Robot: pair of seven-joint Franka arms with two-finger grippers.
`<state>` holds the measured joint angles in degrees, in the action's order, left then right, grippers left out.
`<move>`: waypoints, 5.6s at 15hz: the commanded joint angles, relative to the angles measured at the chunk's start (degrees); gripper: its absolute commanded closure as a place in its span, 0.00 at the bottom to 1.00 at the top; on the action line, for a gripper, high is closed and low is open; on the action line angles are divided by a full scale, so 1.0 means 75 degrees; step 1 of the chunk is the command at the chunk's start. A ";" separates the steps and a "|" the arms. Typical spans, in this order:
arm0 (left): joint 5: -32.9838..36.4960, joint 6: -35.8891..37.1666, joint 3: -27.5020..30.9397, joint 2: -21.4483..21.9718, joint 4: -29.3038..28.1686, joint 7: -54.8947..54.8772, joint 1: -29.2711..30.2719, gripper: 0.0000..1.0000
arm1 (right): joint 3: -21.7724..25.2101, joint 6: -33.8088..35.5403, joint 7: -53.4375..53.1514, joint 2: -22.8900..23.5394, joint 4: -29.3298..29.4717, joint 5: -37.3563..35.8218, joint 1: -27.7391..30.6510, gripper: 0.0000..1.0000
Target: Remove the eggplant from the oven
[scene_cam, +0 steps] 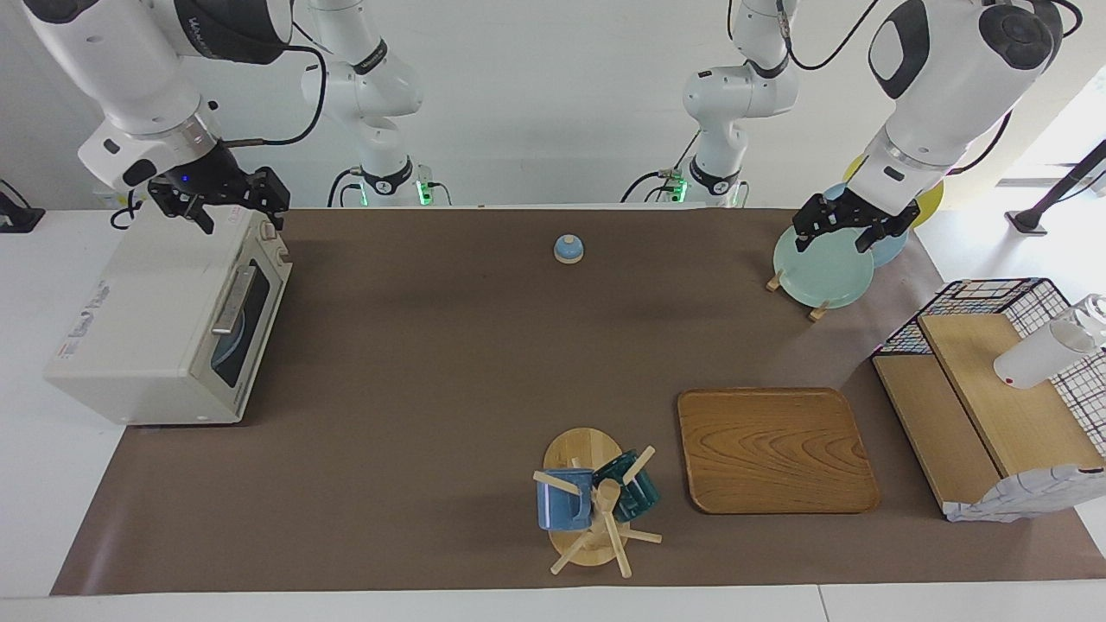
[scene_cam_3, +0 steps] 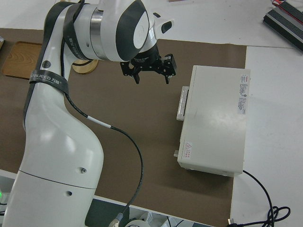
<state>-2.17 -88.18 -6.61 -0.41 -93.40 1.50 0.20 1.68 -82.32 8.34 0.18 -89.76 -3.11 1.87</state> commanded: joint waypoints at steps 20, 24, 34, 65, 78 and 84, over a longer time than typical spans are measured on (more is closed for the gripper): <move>-0.0074 -0.0091 -0.0068 0.0195 -0.0192 -0.0024 0.0102 0.00 | -0.0002 -0.3121 -0.0620 -0.0199 -0.3137 -0.2455 0.0197 1.00; -0.0074 -0.0103 -0.0068 0.0183 -0.0203 -0.0024 0.0102 0.00 | -0.0013 -0.3459 -0.0443 -0.0188 -0.3429 -0.2445 0.0208 1.00; -0.0074 -0.0102 -0.0068 0.0183 -0.0191 -0.0024 0.0102 0.00 | -0.0095 -0.5497 -0.0713 0.0339 -0.4179 -0.1719 -0.0225 1.00; -0.0074 -0.0032 -0.0068 0.0195 -0.0192 -0.0001 0.0090 0.00 | -0.0037 -0.5171 -0.1522 0.0199 -0.4673 -0.0523 0.0208 0.59; -0.0074 -0.0044 -0.0068 0.0206 -0.0215 0.0011 0.0090 0.00 | -0.0224 -0.3918 -0.3591 0.0784 -0.2883 -0.1144 -0.2681 1.00; -0.0074 -0.0091 -0.0044 0.0206 -0.0238 -0.0001 0.0102 0.00 | -0.0236 -0.2537 -0.6894 0.3661 0.0945 -0.0558 -0.4920 1.00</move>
<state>-2.17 -88.14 -6.79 -0.41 -93.45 1.51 0.30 -0.47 -105.91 -35.92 15.21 -97.23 -8.24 -30.92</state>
